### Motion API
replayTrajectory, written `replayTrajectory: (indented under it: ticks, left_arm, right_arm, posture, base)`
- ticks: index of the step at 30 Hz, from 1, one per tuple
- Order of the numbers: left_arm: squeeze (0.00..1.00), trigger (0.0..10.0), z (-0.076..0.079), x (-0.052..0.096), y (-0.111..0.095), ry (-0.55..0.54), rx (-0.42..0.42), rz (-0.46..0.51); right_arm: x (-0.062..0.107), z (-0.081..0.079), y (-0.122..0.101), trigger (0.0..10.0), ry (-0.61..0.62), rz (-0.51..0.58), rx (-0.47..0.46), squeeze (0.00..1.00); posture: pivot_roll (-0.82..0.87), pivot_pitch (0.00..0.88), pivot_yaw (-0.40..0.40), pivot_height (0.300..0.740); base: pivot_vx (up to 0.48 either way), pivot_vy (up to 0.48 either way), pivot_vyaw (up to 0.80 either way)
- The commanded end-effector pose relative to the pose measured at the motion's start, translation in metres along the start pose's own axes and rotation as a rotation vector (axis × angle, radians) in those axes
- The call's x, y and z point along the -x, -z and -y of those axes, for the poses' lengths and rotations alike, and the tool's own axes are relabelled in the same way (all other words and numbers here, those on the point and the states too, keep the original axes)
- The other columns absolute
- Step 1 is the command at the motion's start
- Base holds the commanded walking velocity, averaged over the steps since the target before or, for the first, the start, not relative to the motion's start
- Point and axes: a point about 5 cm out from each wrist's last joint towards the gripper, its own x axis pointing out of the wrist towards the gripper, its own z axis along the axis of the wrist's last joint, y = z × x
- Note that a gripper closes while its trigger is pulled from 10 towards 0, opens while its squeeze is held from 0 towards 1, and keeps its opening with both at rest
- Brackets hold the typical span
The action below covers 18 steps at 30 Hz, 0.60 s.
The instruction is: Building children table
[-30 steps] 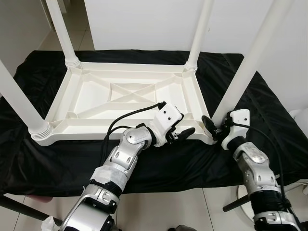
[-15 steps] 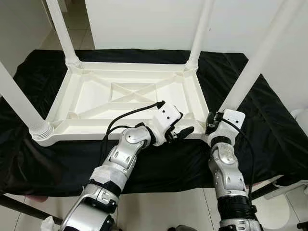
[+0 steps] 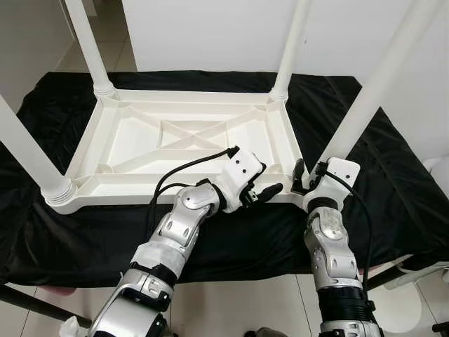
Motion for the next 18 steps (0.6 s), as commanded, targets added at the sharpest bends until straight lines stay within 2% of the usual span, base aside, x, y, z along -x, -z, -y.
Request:
replayTrajectory:
  ticks: [1,3,4,5,6,8,9,10,14,15,16,18]
  left_arm:
    - [0.00,10.0,-0.004,0.003,0.001,-0.091,-0.011,0.000]
    - [0.00,10.0,-0.003,0.005,0.003,-0.077,-0.016,0.000]
    - [0.00,10.0,-0.001,0.007,0.004,-0.056,-0.012,0.000]
    - [0.00,10.0,0.001,0.010,0.005,-0.026,-0.002,0.007]
    - [0.00,10.0,0.001,0.010,0.005,-0.026,-0.002,0.007]
    - [0.00,10.0,0.006,0.014,0.005,0.028,0.018,0.025]
    - [0.00,10.0,0.006,0.014,0.005,0.028,0.018,0.025]
    - [0.00,10.0,0.008,0.015,0.005,0.054,0.030,0.034]
    - [0.00,10.0,0.010,0.015,0.005,0.071,0.035,0.038]
    - [0.00,10.0,0.014,0.017,0.004,0.117,0.047,0.046]
    - [0.00,10.0,0.015,0.018,0.004,0.132,0.048,0.044]
    - [0.00,10.0,0.015,0.018,0.004,0.132,0.048,0.044]
  right_arm:
    - [0.002,0.001,0.001,10.0,-0.019,-0.002,-0.010,1.00]
    - [0.003,0.006,0.001,10.0,-0.033,0.000,0.012,1.00]
    - [0.004,0.010,0.002,10.0,-0.059,-0.003,0.018,0.27]
    - [0.006,0.015,0.004,10.0,-0.123,-0.008,0.034,0.00]
    - [0.006,0.015,0.004,10.0,-0.123,-0.008,0.034,0.00]
    - [0.008,0.023,0.007,10.0,-0.252,-0.024,0.071,0.00]
    - [0.008,0.023,0.007,10.0,-0.252,-0.024,0.071,0.00]
    - [0.008,0.027,0.009,10.0,-0.321,-0.029,0.104,0.00]
    - [0.007,0.030,0.009,10.0,-0.364,-0.030,0.119,0.00]
    - [0.002,0.038,0.006,10.0,-0.456,-0.032,0.137,0.00]
    - [0.000,0.041,0.005,10.0,-0.497,-0.035,0.152,0.00]
    - [0.000,0.041,0.005,10.0,-0.497,-0.035,0.152,0.00]
  posture:
    - [0.00,0.000,-0.024,0.740]
    - [0.00,0.000,-0.029,0.740]
    - [0.00,0.000,-0.031,0.740]
    - [0.01,0.000,-0.033,0.740]
    - [0.01,0.000,-0.033,0.740]
    - [0.01,0.000,-0.031,0.740]
    - [0.01,0.000,-0.031,0.740]
    - [0.00,0.000,-0.030,0.740]
    - [0.00,0.000,-0.028,0.740]
    - [0.00,0.000,-0.025,0.740]
    - [0.00,0.000,-0.024,0.740]
    - [0.00,0.000,-0.024,0.740]
  base:
    - [0.000,0.000,0.00]
    - [0.000,0.000,0.00]
    - [0.000,0.000,0.00]
    - [0.000,0.000,0.00]
    - [0.000,0.000,0.00]
    - [0.000,0.000,0.00]
    - [0.000,0.000,0.00]
    - [0.000,0.000,0.00]
    - [0.000,0.000,0.00]
    - [0.000,0.000,0.00]
    - [0.000,0.000,0.00]
    - [0.000,0.000,0.00]
